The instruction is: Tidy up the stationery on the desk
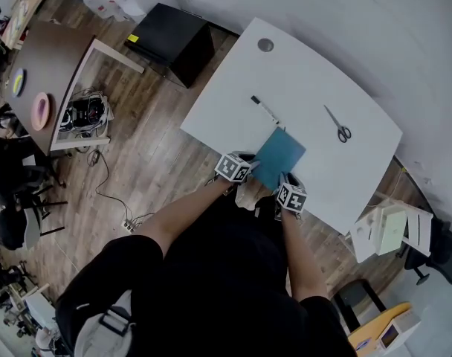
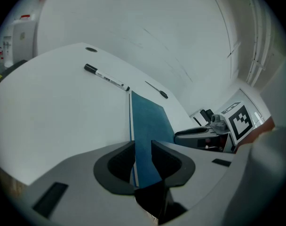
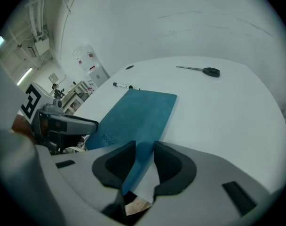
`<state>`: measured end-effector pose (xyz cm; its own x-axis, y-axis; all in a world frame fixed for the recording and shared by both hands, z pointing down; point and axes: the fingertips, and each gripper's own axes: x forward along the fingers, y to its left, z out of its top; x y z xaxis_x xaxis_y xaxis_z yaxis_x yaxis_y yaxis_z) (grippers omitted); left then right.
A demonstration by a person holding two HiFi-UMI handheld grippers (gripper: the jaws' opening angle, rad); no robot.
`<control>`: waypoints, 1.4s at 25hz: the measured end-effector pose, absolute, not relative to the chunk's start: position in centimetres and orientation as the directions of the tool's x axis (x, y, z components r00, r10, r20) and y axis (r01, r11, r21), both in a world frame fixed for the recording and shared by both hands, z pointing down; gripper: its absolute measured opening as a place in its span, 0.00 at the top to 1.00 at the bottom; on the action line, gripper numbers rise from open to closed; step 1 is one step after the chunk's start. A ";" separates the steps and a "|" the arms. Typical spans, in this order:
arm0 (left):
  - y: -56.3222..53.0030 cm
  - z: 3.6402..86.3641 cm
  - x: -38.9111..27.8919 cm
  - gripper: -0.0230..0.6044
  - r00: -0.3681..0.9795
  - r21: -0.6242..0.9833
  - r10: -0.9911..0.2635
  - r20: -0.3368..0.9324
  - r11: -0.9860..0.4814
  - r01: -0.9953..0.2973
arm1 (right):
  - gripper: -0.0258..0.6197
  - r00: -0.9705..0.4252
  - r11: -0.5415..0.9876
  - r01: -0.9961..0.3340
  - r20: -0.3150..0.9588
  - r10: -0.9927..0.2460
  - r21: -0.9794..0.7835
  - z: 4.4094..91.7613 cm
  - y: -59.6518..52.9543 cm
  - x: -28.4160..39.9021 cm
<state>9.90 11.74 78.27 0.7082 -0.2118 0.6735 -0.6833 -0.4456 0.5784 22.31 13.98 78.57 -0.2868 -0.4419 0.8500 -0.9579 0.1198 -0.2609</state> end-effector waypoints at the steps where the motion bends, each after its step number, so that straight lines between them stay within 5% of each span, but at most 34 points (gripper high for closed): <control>1: 11.7 78.5 9.2 0.78 0.708 0.581 -0.214 0.673 -0.441 -0.684 | 0.77 -0.284 0.123 -0.959 0.851 -0.442 -0.256 78.4 13.8 21.6; 17: 10.4 78.5 0.7 0.78 0.702 0.591 -0.274 0.657 -0.392 -0.705 | 0.77 -0.293 0.138 -0.956 0.864 -0.410 -0.259 78.2 11.7 13.1; 35: 5.8 76.9 -7.6 0.78 0.601 0.530 -0.417 0.682 -0.284 -0.799 | 0.77 -0.424 0.319 -0.890 0.846 -0.323 -0.324 78.1 9.8 5.2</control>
<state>-7.65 5.83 76.94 0.6009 -0.4169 0.6820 -0.7989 -0.2843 0.5301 5.24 9.84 78.07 -0.4243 -0.3233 0.8458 -0.8903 0.3194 -0.3245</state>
